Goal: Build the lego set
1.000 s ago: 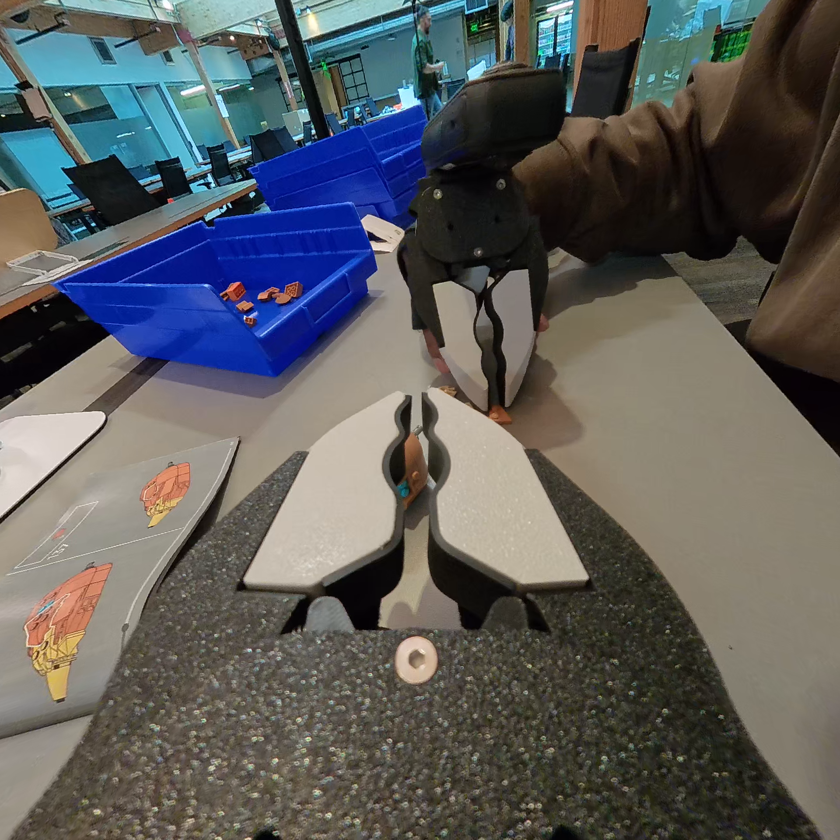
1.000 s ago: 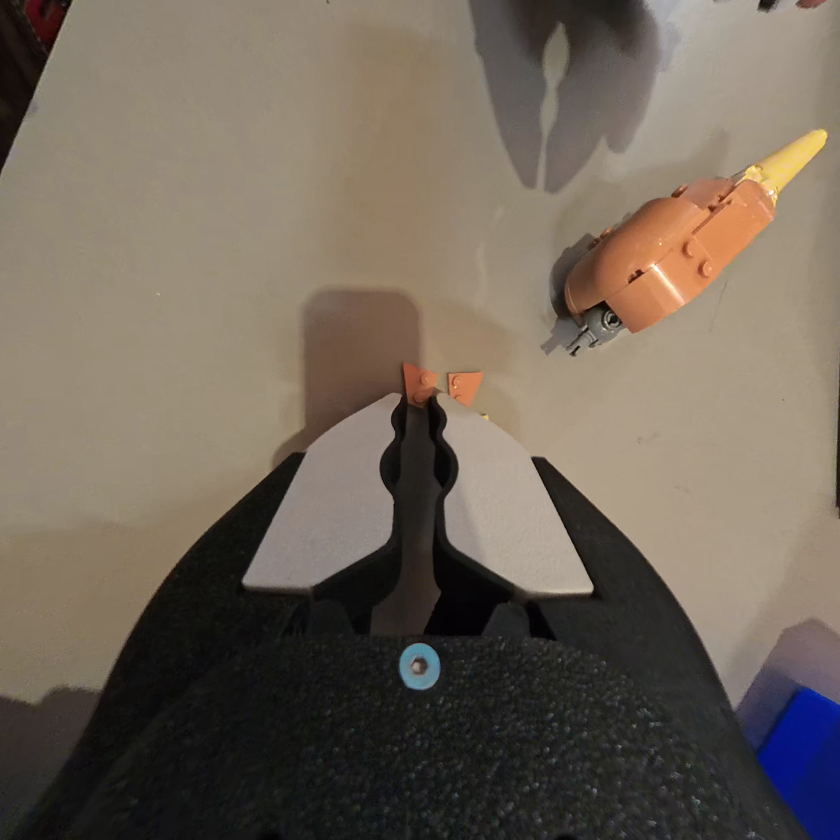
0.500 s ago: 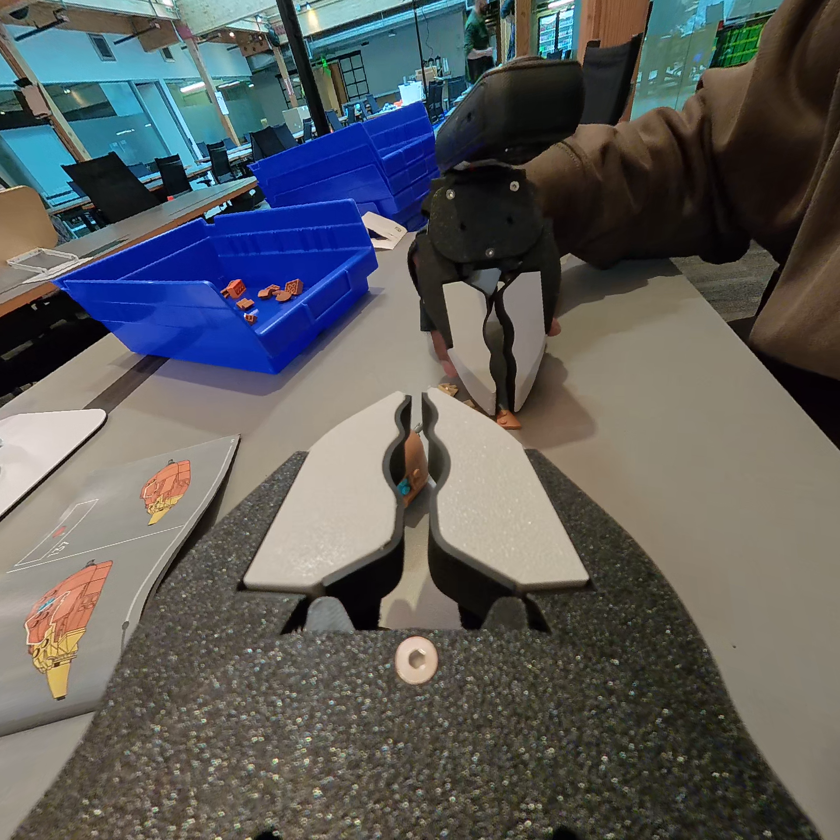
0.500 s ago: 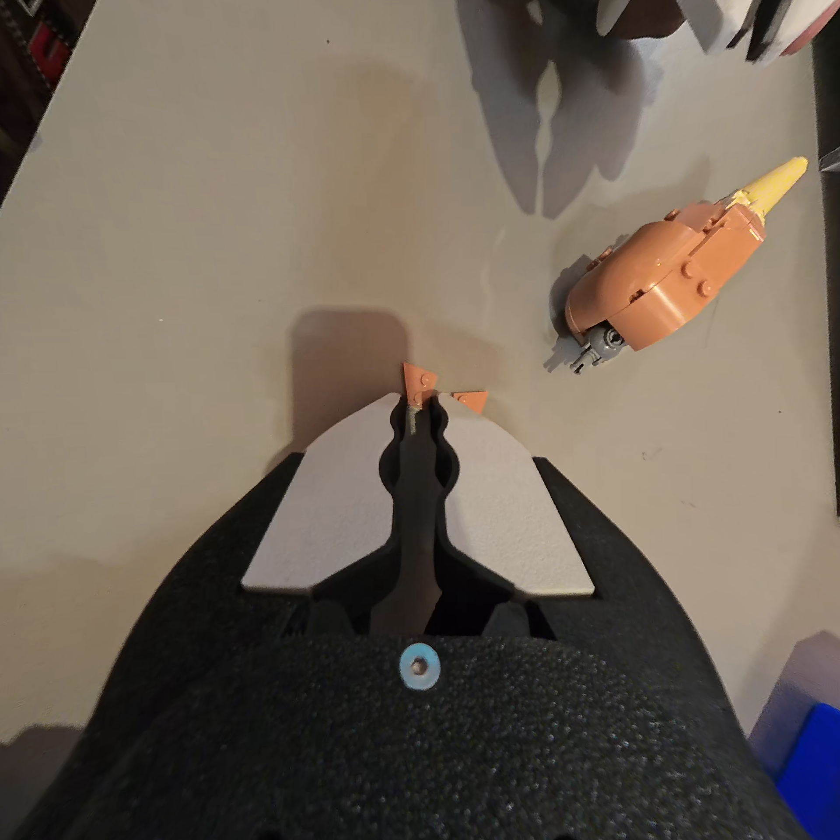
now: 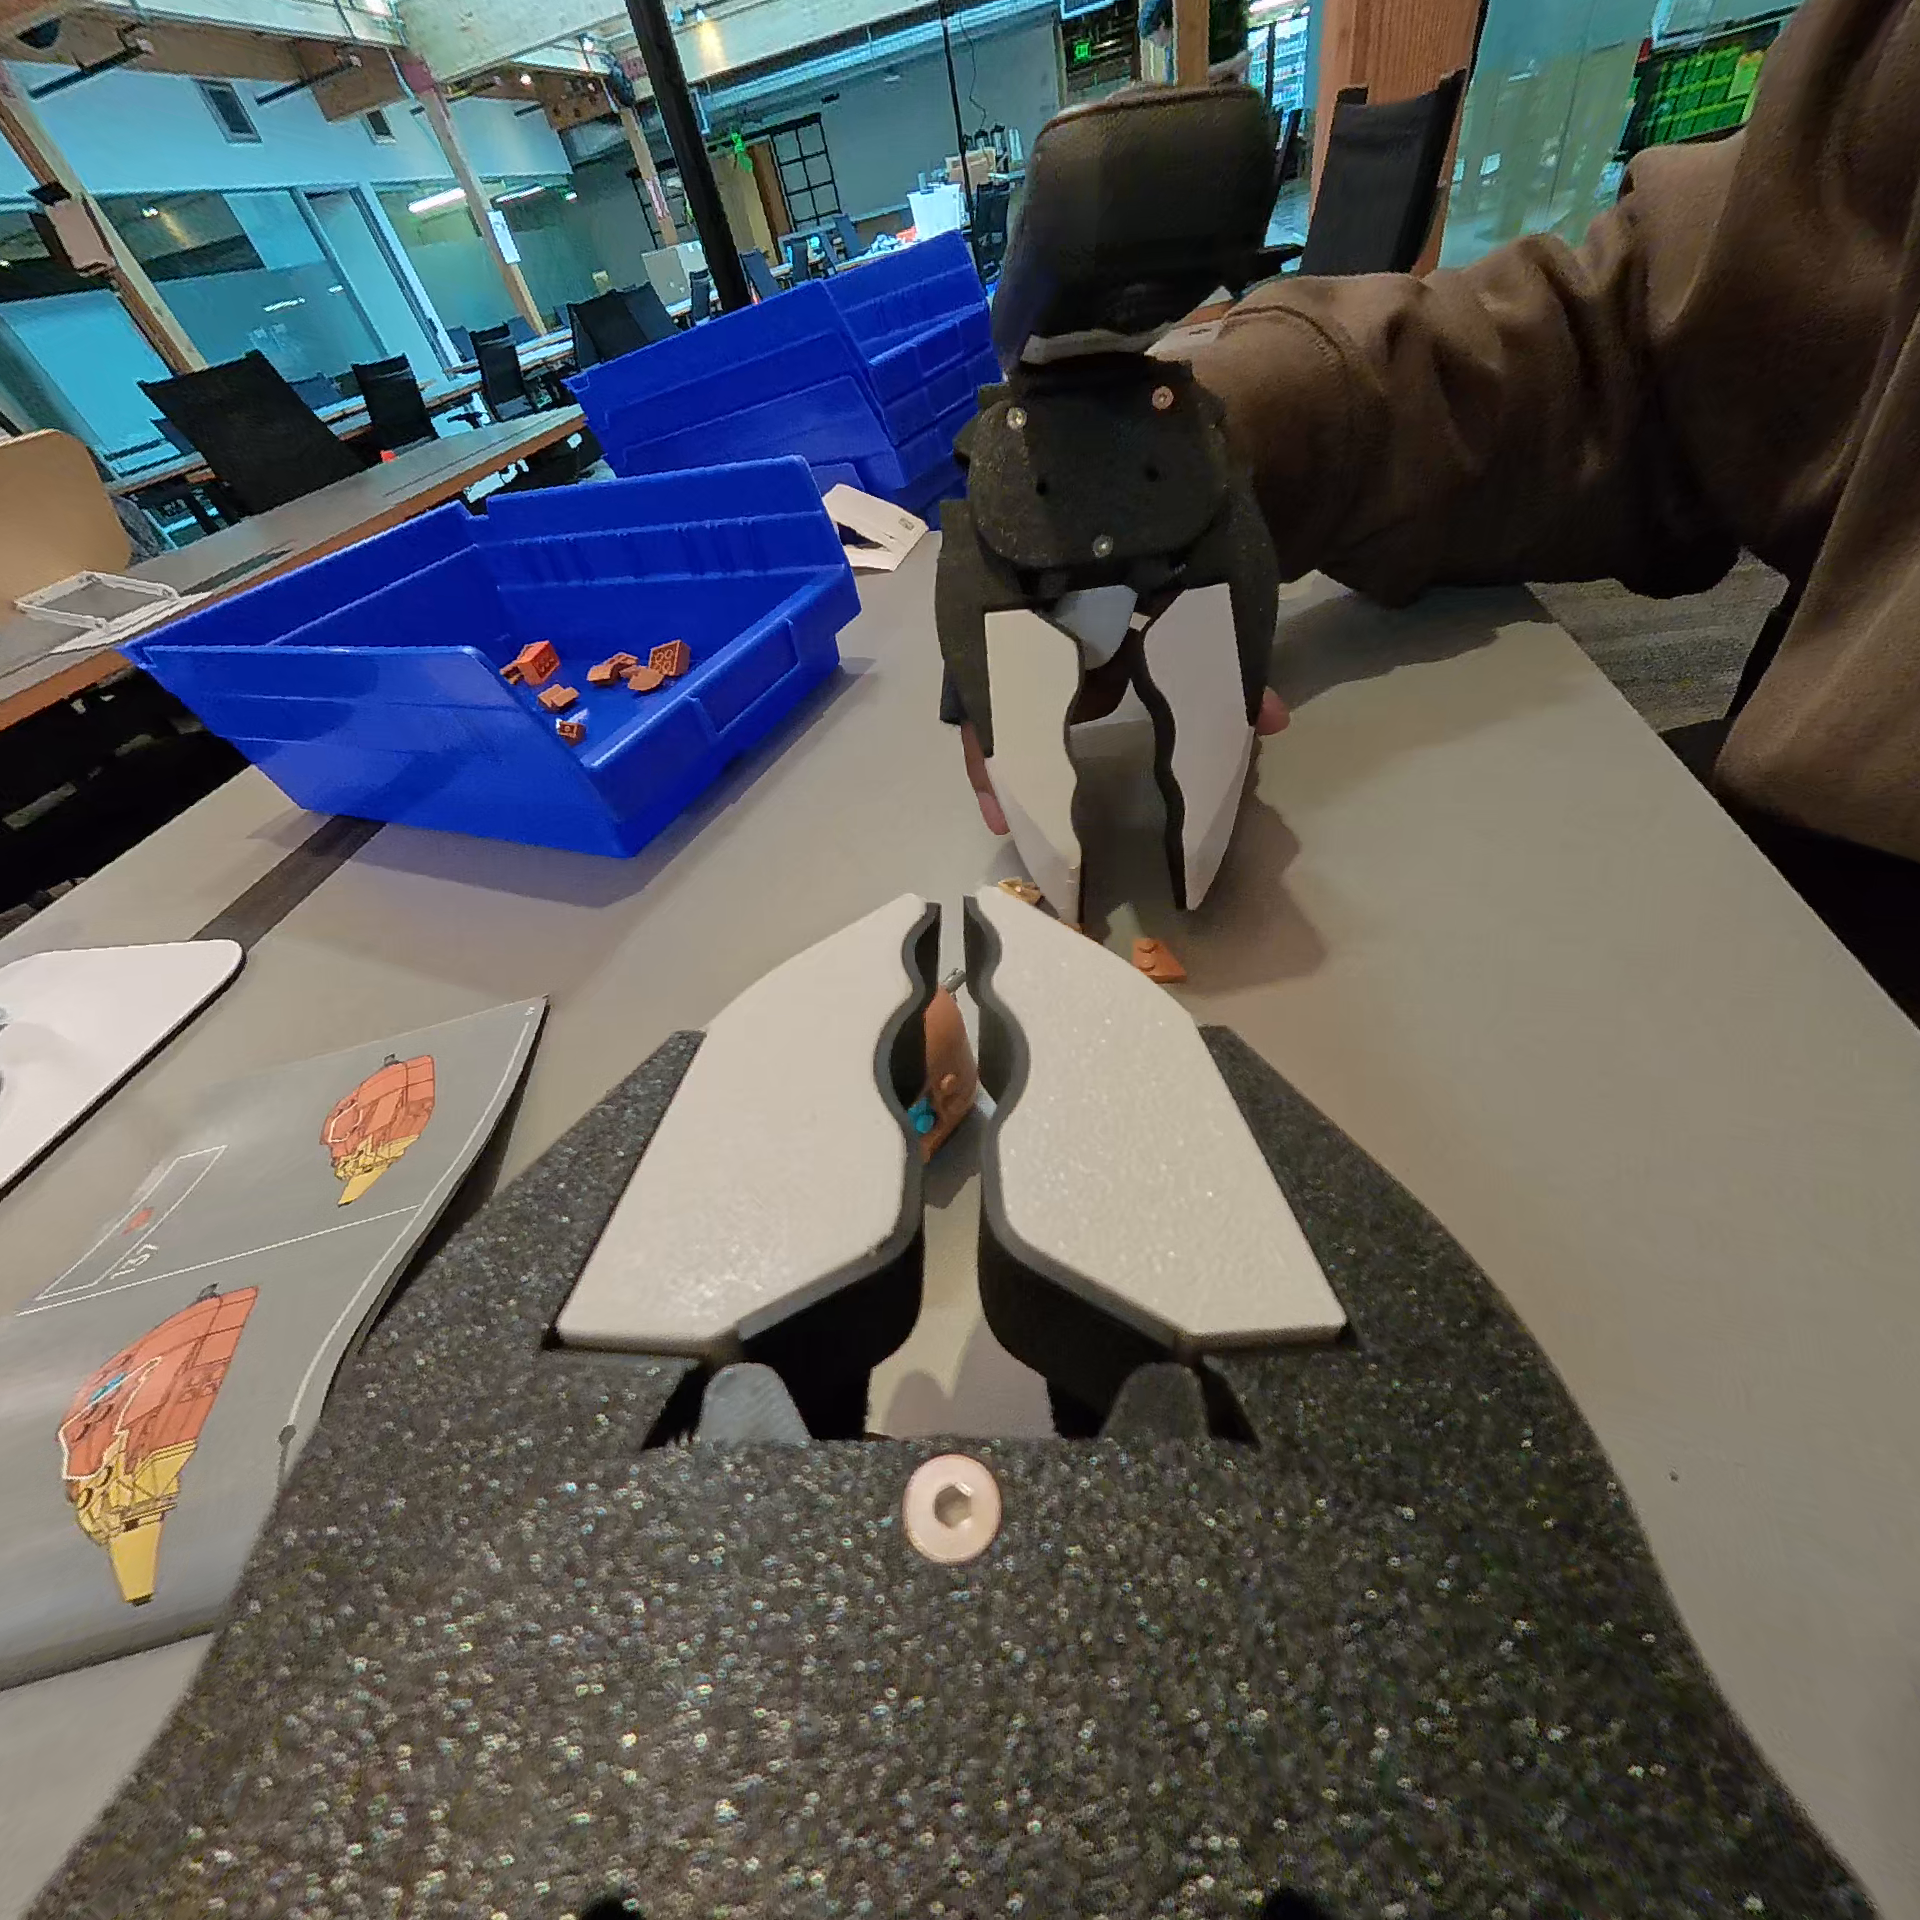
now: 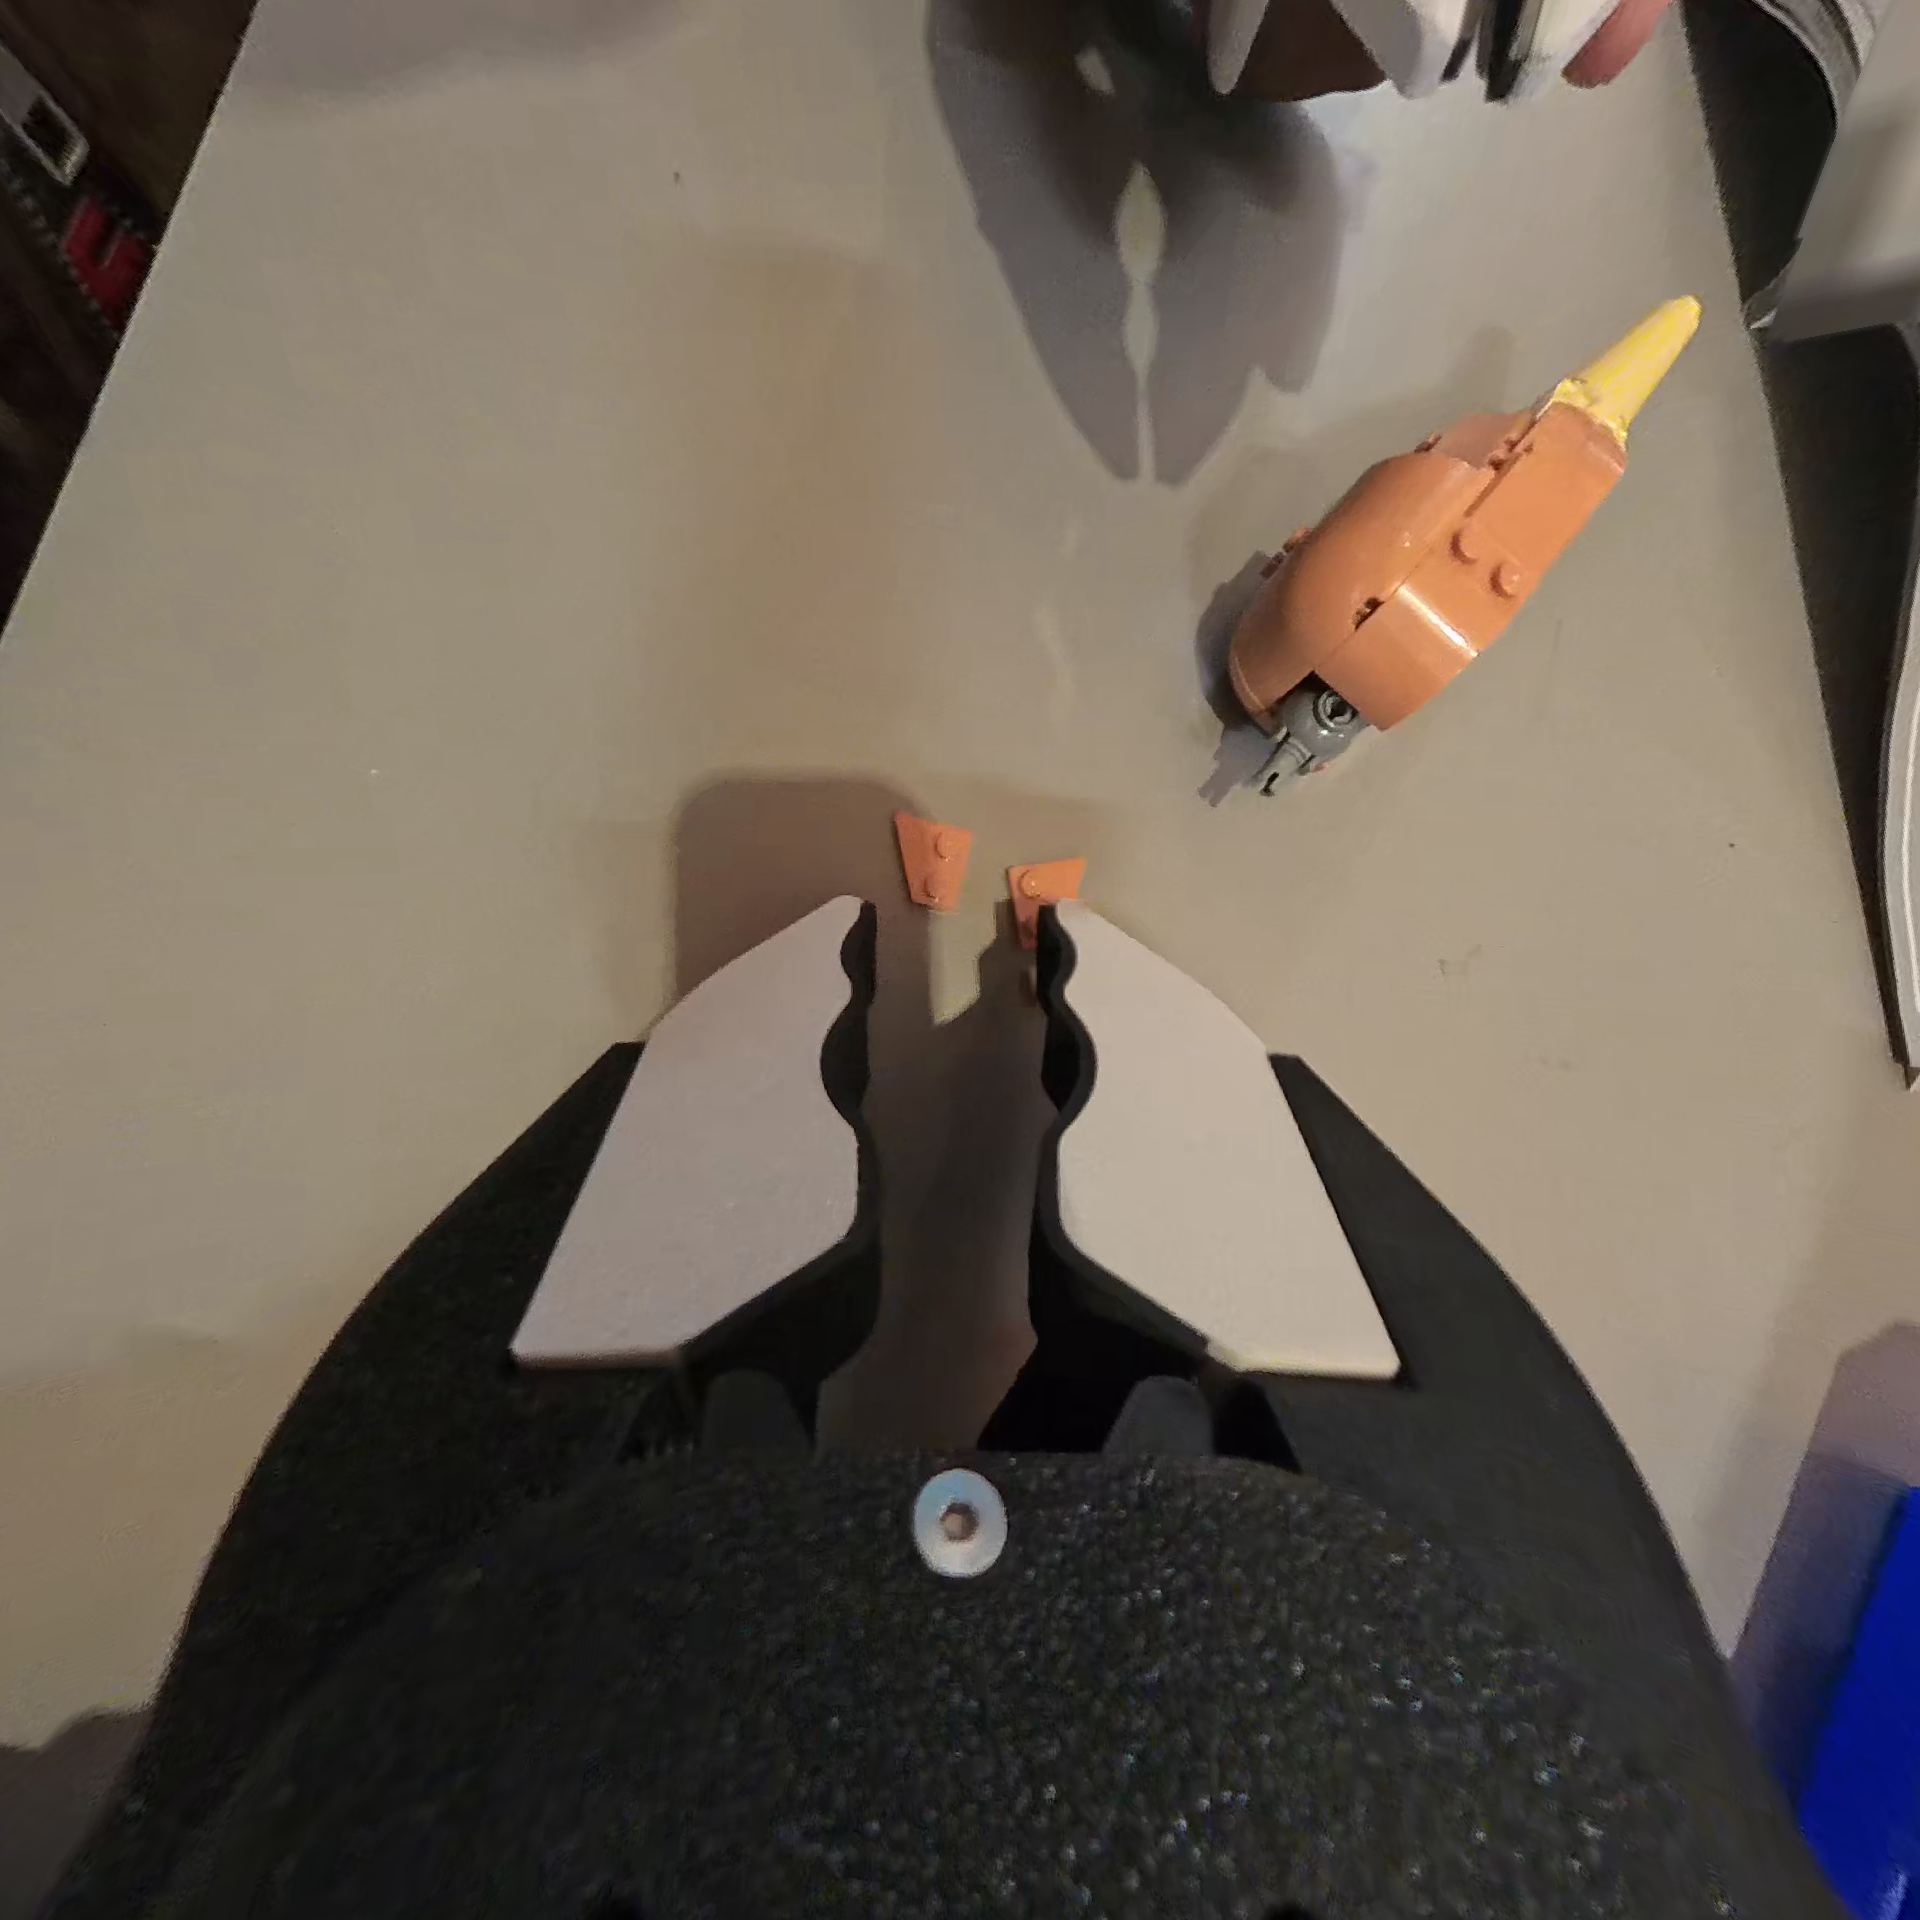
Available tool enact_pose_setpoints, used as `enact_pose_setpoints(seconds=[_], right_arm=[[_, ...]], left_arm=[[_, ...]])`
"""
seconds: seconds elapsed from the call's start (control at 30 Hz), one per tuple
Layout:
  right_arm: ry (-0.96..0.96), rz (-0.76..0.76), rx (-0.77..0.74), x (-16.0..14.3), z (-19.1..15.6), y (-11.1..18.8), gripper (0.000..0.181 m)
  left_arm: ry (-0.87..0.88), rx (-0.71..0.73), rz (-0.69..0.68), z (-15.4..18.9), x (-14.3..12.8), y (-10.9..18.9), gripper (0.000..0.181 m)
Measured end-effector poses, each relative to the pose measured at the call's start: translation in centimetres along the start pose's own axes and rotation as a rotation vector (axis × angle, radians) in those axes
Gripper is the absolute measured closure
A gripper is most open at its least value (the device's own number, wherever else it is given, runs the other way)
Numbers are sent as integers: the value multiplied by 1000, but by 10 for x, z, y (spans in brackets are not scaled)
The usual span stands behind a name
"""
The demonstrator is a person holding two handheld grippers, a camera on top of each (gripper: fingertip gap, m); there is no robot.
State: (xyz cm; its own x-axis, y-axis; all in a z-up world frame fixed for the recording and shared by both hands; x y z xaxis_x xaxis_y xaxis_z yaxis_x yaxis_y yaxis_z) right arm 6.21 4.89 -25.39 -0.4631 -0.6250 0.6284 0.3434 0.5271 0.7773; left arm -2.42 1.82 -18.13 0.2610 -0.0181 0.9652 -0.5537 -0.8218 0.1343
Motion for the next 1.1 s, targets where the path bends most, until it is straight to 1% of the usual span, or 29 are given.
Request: enact_pose_setpoints(seconds=[0.3, 0.47, 0.63, 0.87, 1.1], right_arm=[[-23, -30, -1, 3, 8, -7, 150], [-86, -57, 15, -1, 11, -9, 143], [-161, -58, 10, -2, 8, -10, 148], [-248, -42, -77, 2, 5, -13, 158], [-358, -6, -165, 7, 1, -18, 159]], left_arm=[[-3, 3, -1, -1, 0, 0, 177], [-5, 5, 1, -1, 1, 0, 177], [-5, 5, 5, -1, 2, 1, 177], [-7, 3, 4, 0, 2, 1, 177], [-13, 2, 4, 1, 3, 1, 177]])
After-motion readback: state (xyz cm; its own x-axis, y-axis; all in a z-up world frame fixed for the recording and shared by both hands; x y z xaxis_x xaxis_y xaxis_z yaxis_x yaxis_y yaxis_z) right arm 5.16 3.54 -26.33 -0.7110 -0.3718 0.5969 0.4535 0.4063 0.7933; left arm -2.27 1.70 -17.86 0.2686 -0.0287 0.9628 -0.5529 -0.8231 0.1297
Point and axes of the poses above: each gripper's, where its closed fingertips meet, y back along the fingers, x out of its top, z = x × y across the jaws, the point moved 1 cm from there along y, back along the fingers, and after that the axes turned 10 degrees about x, right-handed, at the moved point
